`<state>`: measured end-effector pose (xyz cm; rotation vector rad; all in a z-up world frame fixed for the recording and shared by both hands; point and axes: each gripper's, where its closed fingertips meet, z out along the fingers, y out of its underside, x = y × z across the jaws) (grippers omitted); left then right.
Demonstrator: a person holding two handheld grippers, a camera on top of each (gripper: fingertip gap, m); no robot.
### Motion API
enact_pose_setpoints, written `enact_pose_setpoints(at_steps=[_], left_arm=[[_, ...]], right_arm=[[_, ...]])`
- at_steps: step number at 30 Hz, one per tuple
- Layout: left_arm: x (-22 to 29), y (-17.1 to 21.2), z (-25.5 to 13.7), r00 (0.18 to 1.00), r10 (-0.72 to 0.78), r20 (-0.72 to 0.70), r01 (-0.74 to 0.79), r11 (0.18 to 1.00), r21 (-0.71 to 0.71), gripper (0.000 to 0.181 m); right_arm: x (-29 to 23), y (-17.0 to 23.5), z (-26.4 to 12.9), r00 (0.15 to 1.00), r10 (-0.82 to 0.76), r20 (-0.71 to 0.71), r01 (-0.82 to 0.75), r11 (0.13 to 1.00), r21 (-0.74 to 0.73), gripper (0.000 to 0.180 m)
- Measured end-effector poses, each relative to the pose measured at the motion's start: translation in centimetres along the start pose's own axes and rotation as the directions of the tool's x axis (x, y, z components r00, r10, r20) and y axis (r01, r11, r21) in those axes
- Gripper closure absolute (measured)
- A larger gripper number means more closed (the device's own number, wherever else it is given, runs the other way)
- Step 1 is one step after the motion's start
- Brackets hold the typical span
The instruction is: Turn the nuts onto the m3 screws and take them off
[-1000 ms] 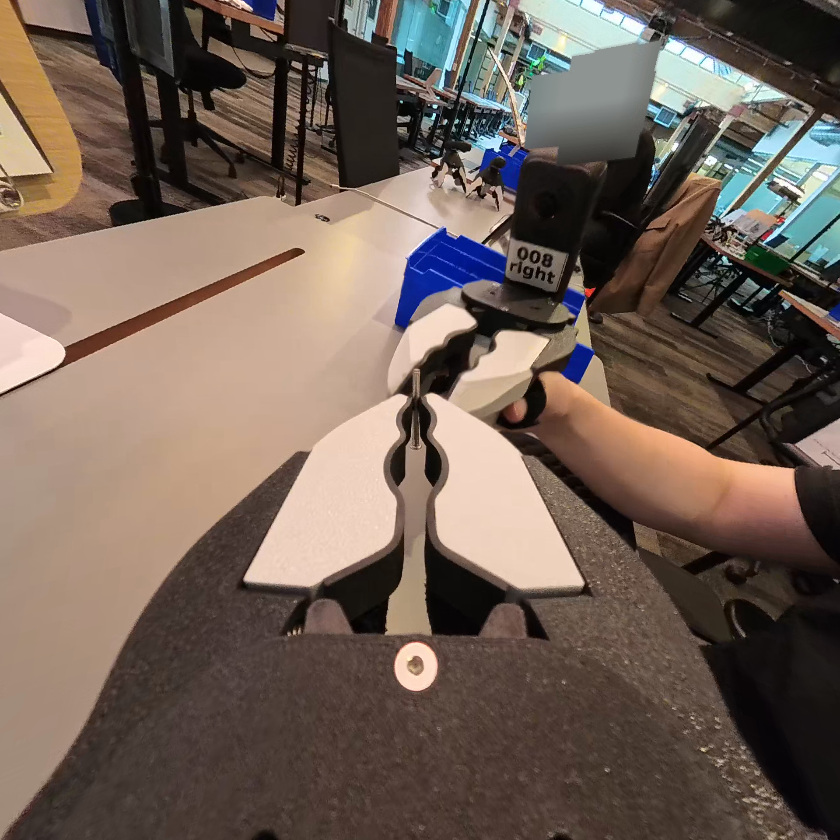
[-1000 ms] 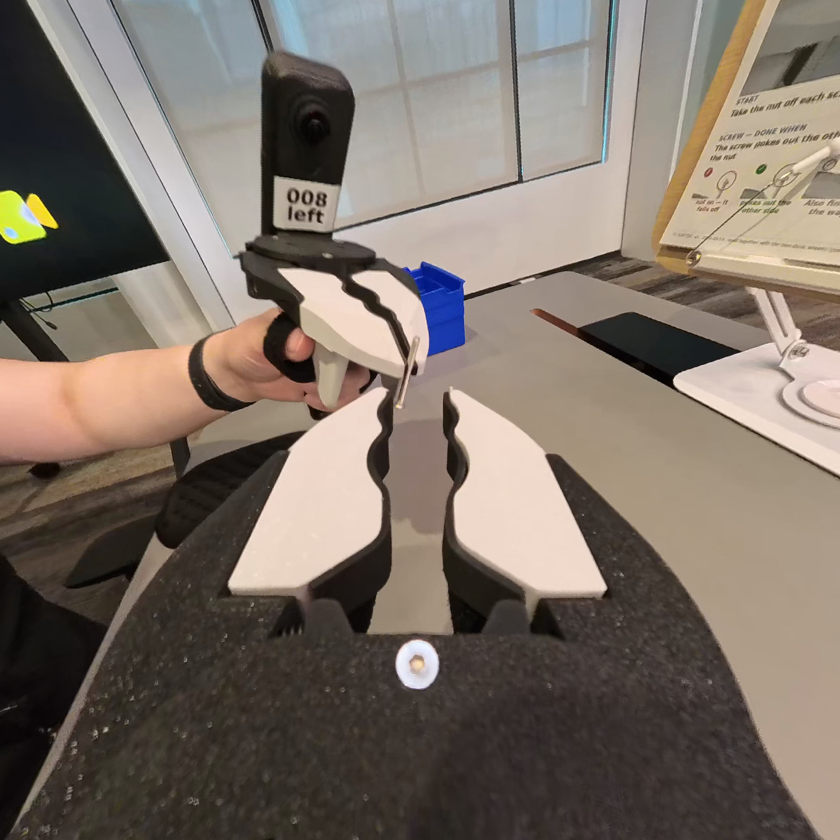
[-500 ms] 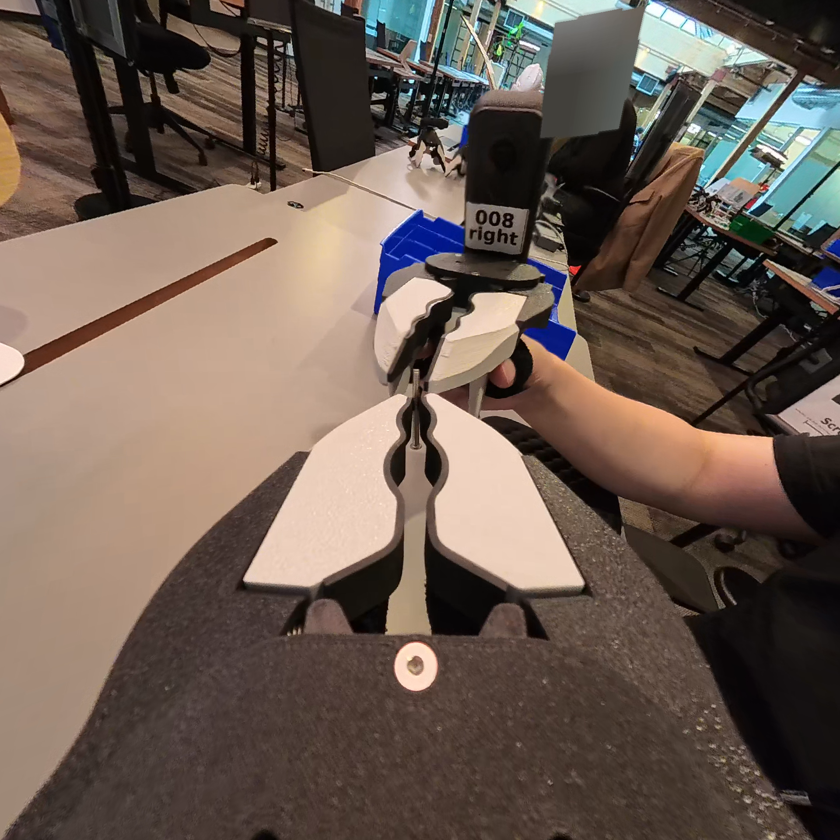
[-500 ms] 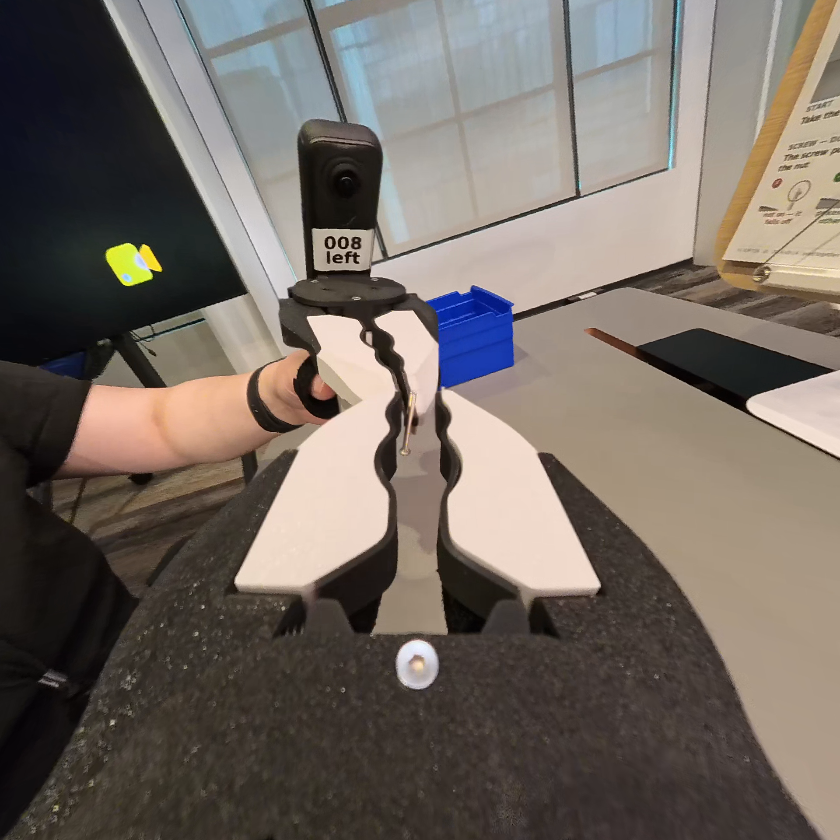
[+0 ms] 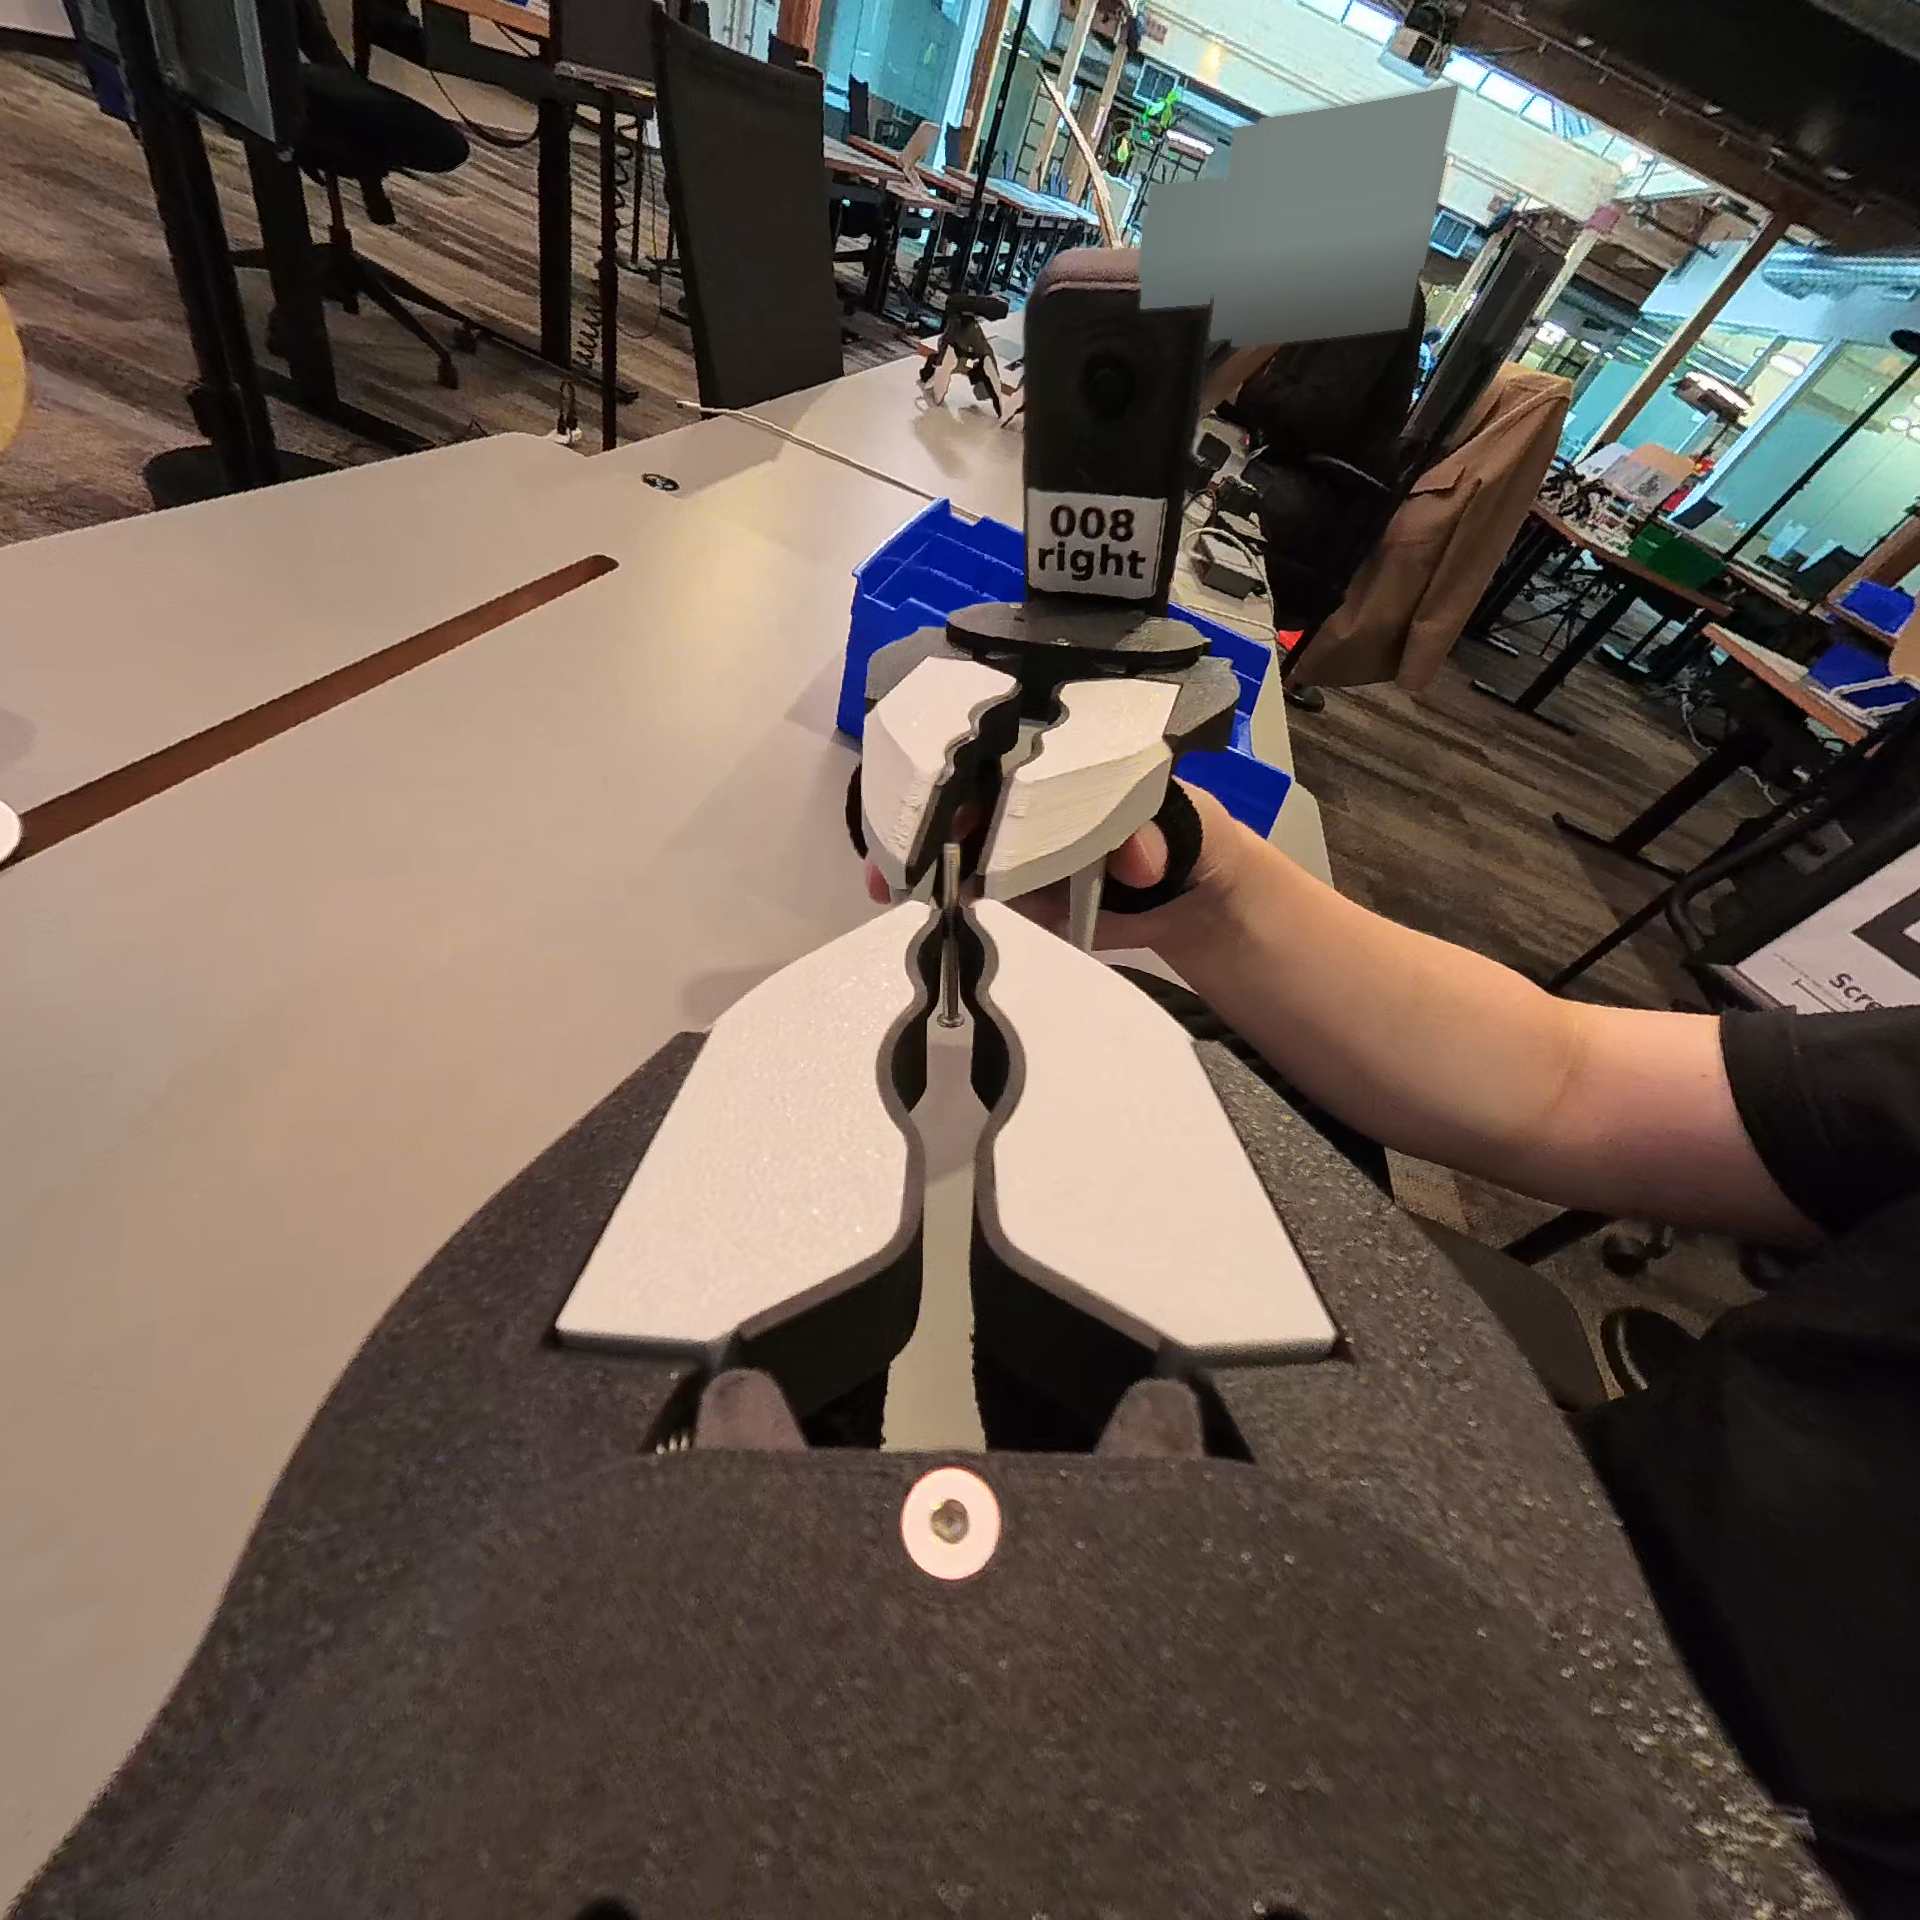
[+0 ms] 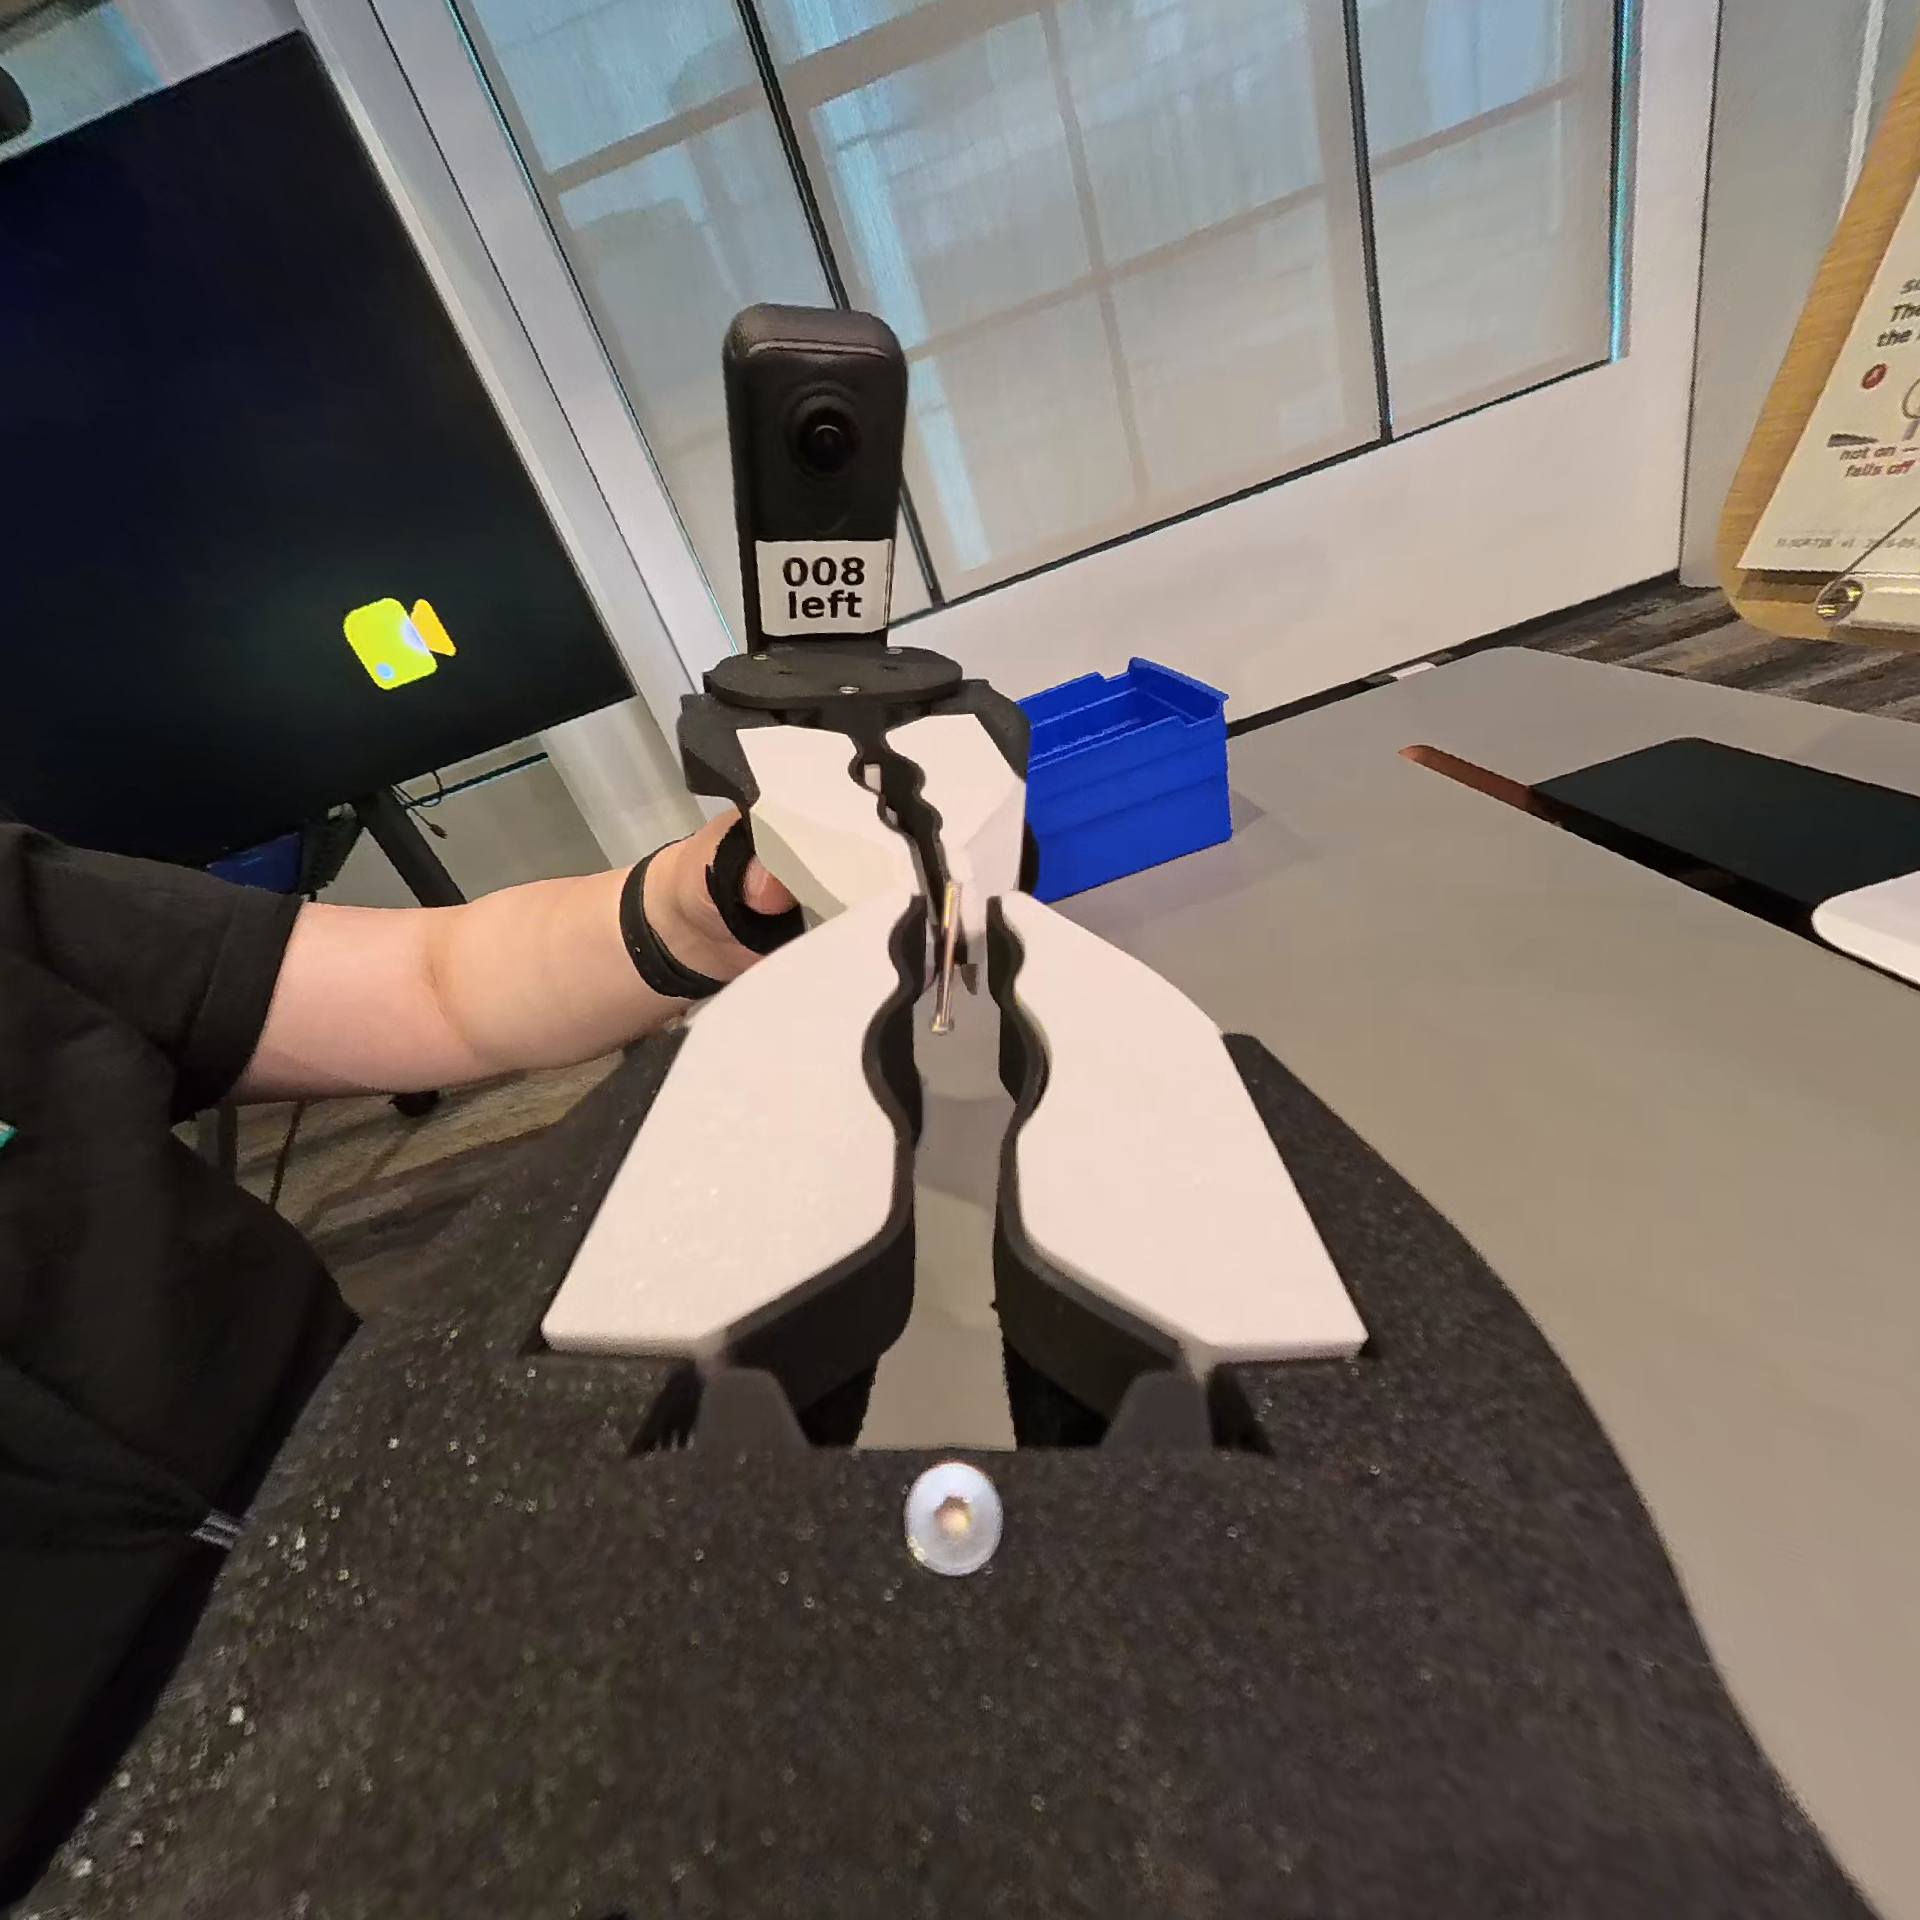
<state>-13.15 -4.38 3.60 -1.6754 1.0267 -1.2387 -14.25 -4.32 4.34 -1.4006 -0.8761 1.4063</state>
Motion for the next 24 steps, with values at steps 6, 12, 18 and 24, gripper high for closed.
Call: enact_pose_setpoints(at_steps=[6,12,18,24], left_arm=[[0.0,-0.7,-0.3,0.999,-0.036,-0.014,0.037,0.998,0.046,0.178],[-0.2,-0.9,-0.4,0.998,-0.053,-0.020,0.054,0.997,0.063,0.178],[0.1,-0.7,-0.2,0.999,-0.047,-0.021,0.048,0.997,0.054,0.178],[0.2,-0.8,-0.2,0.999,-0.046,-0.030,0.047,0.998,0.051,0.178]], right_arm=[[0.1,0.4,-0.4,1.000,-0.004,-0.016,0.004,1.000,-0.006,0.168],[-0.3,1.1,0.3,1.000,-0.022,-0.012,0.021,0.999,-0.046,0.165],[-0.3,0.7,0.1,0.999,-0.040,-0.012,0.039,0.998,-0.049,0.165],[-0.1,-1.2,-0.5,0.998,-0.045,-0.033,0.046,0.999,0.027,0.168]])
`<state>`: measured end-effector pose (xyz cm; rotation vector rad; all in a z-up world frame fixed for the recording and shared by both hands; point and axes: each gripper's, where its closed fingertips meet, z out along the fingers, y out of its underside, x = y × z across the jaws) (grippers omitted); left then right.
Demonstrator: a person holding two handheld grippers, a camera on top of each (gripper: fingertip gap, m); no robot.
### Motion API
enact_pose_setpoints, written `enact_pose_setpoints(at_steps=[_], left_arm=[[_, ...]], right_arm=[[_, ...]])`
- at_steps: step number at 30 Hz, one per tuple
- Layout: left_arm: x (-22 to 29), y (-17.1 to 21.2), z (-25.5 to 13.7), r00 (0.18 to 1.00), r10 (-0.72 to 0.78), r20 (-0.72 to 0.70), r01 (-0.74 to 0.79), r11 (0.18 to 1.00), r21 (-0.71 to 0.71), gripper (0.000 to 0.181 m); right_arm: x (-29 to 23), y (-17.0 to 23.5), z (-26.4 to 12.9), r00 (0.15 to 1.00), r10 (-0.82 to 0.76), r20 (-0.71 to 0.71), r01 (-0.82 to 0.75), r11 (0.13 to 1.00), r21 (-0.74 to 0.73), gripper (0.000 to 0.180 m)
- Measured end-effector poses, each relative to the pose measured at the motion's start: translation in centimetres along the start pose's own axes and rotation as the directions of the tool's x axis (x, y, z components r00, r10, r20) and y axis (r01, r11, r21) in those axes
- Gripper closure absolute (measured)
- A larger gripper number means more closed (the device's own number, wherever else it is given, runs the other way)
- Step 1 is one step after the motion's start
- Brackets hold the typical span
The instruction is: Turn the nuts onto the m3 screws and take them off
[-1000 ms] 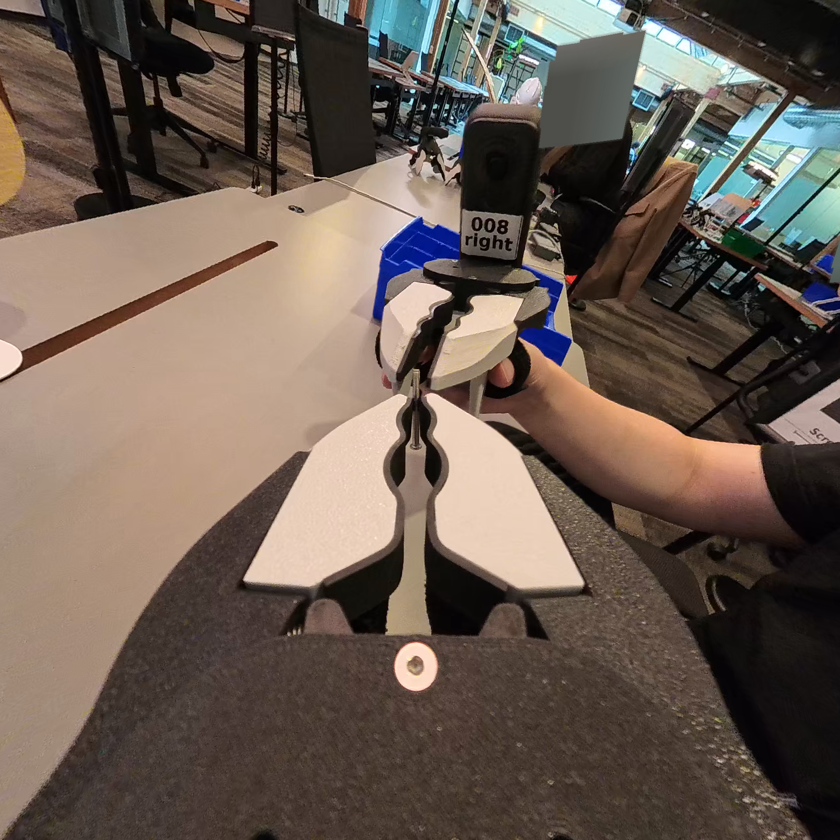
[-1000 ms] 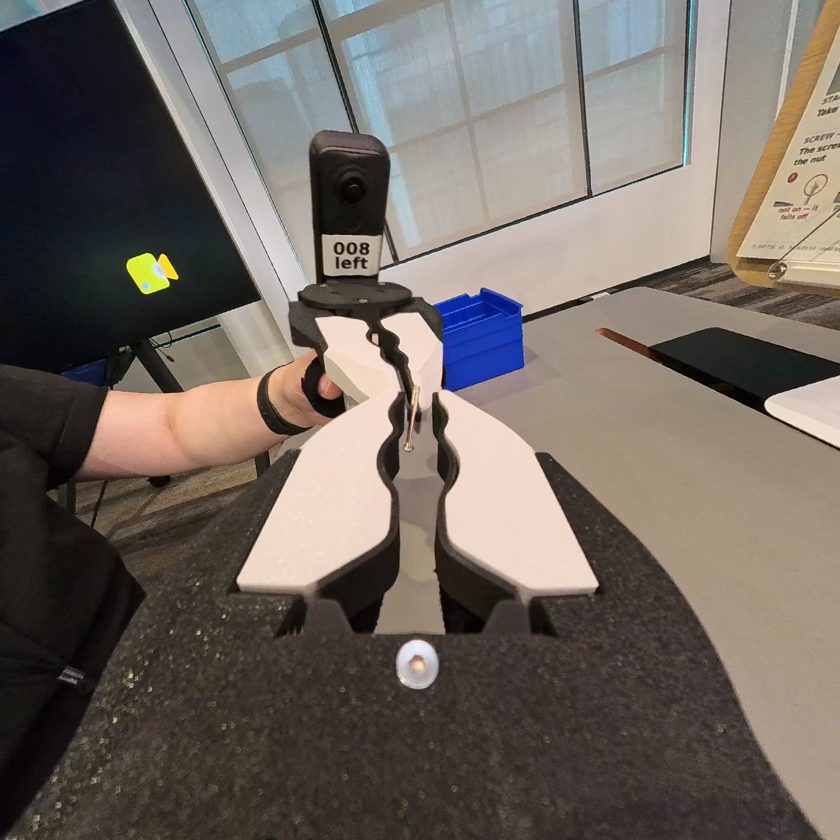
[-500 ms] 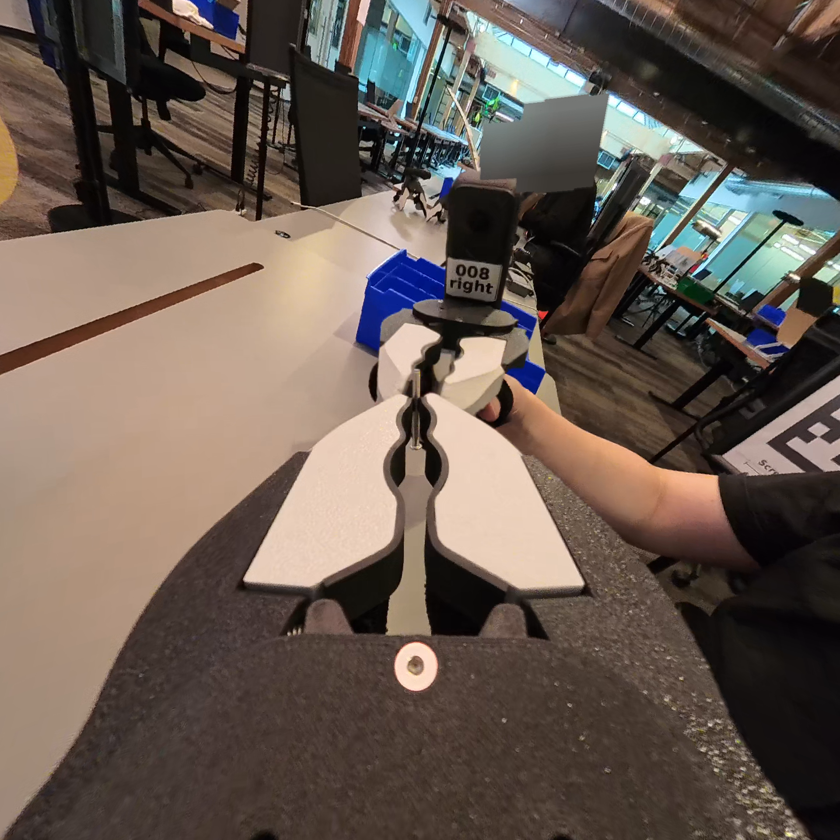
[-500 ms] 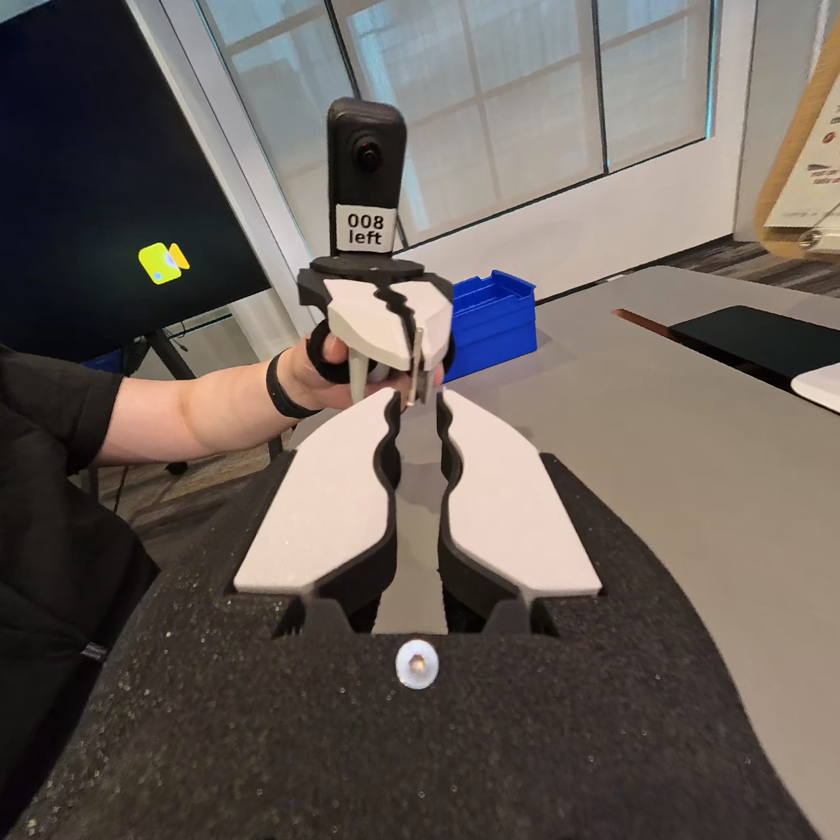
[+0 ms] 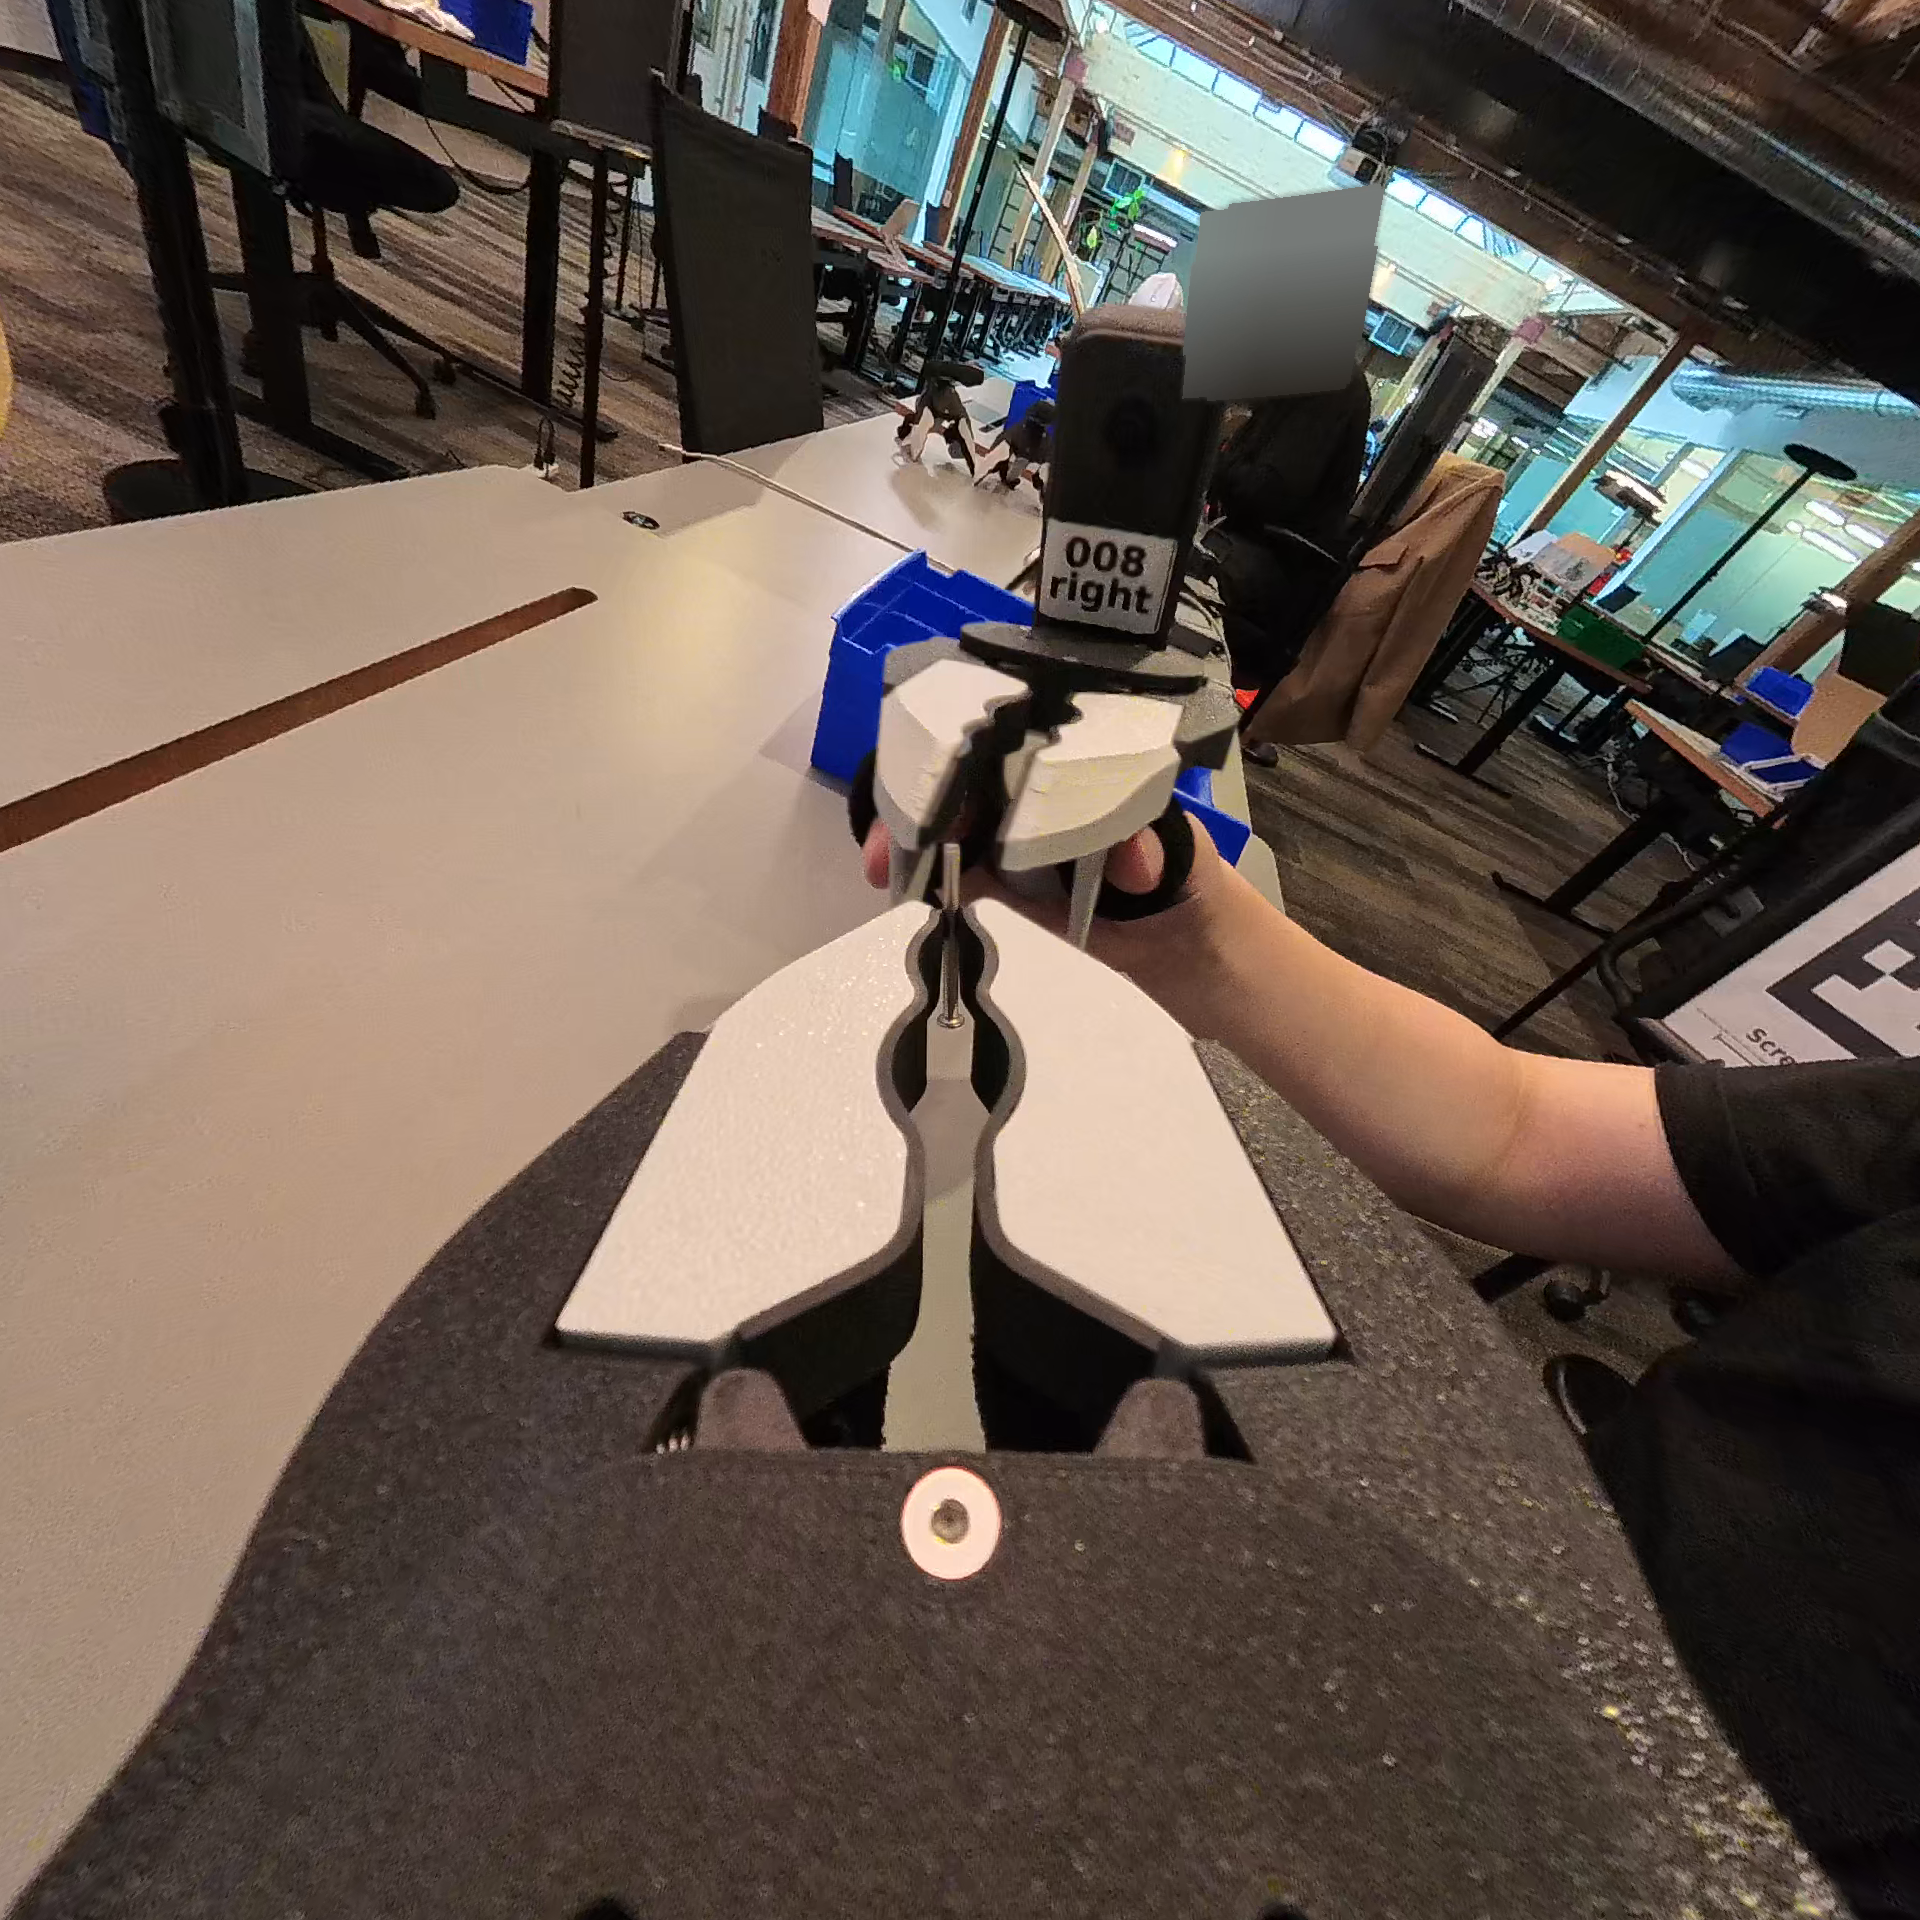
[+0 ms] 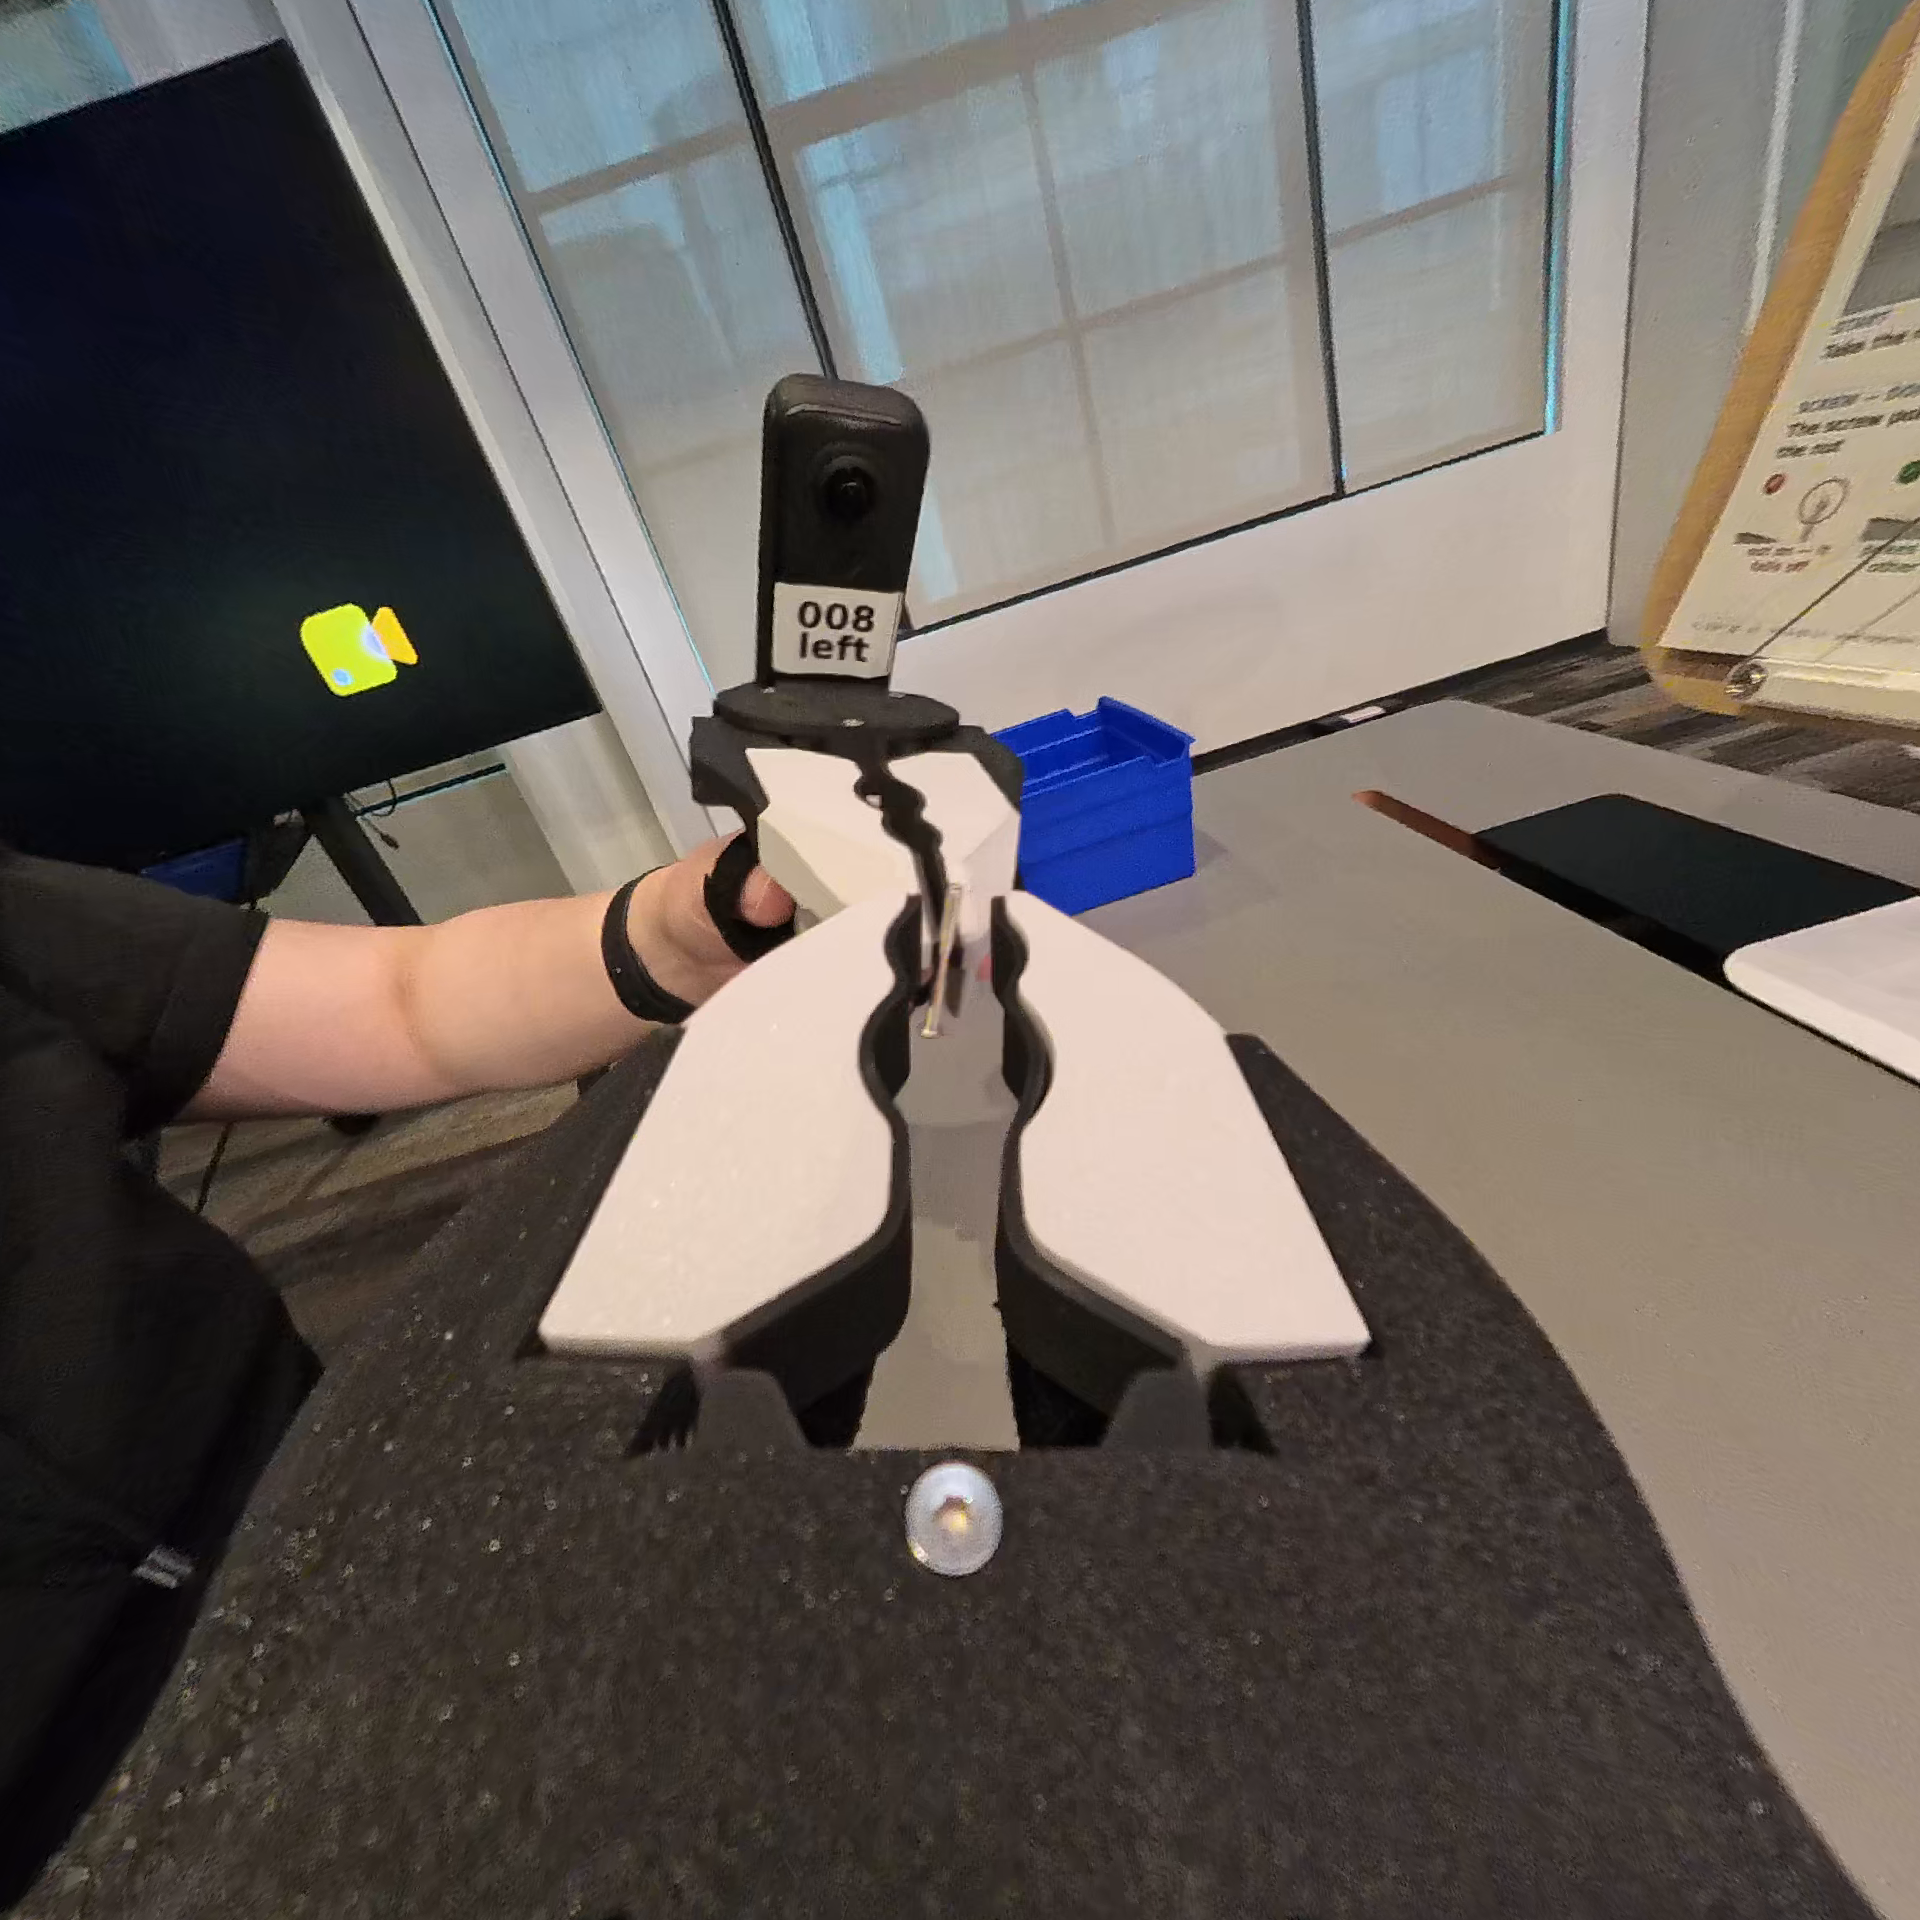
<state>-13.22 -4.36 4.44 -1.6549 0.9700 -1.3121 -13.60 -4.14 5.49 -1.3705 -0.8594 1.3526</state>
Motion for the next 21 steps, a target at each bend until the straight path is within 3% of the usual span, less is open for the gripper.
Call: enact_pose_setpoints(at_steps=[14,21], left_arm=[[1.0,0.2,0.2,0.999,0.024,-0.041,-0.025,1.000,-0.011,0.178],[0.9,0.7,-0.1,0.999,0.004,-0.052,-0.006,1.000,-0.028,0.175]], right_arm=[[-1.0,0.5,0.3,0.994,0.048,0.096,-0.048,0.999,-0.007,0.177],[-1.0,0.7,0.2,0.997,-0.007,0.080,0.008,1.000,-0.020,0.177]])
